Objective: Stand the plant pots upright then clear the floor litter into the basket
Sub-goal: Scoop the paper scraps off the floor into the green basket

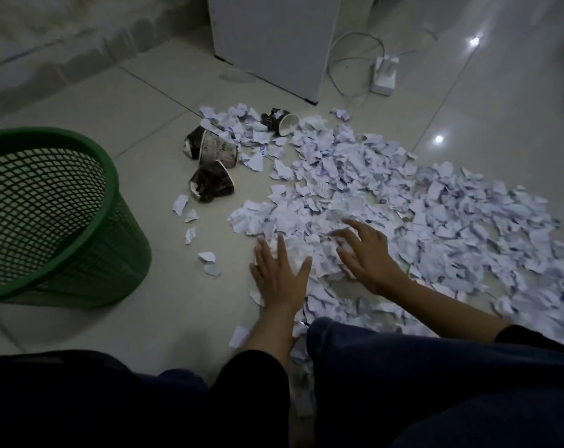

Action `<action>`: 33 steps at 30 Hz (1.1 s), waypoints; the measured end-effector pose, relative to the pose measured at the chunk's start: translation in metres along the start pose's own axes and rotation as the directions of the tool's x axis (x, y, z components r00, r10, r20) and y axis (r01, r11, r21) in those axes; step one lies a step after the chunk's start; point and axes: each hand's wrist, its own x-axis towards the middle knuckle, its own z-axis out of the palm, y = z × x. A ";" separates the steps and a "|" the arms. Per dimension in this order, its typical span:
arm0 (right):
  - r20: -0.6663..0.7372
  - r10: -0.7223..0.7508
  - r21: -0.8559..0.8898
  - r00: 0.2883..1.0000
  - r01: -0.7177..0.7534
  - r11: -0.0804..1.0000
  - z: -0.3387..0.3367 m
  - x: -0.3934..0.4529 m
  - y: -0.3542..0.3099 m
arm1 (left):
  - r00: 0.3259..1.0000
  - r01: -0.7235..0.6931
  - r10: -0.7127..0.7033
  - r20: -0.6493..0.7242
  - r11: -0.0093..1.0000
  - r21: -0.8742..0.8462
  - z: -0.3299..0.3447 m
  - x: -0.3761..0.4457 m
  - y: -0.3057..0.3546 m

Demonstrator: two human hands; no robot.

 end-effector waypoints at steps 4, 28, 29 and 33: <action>0.014 -0.033 0.252 0.999 0.029 0.967 -0.002 -0.029 -0.013 | 0.995 -0.084 0.081 -0.059 0.995 -0.046 -0.001 -0.004 0.002; 0.904 0.087 0.360 0.418 -0.856 0.370 -0.016 -0.060 -0.023 | 0.806 -0.586 0.584 0.092 0.769 0.253 -0.007 -0.081 -0.091; 0.929 0.083 0.304 0.360 -0.873 0.380 -0.009 -0.068 -0.016 | 0.773 -0.628 0.621 0.128 0.723 0.287 -0.010 -0.081 -0.099; 0.958 0.187 0.124 0.216 -0.904 0.409 0.002 -0.109 -0.017 | 0.716 -0.692 0.617 0.326 0.566 0.449 -0.021 -0.091 -0.118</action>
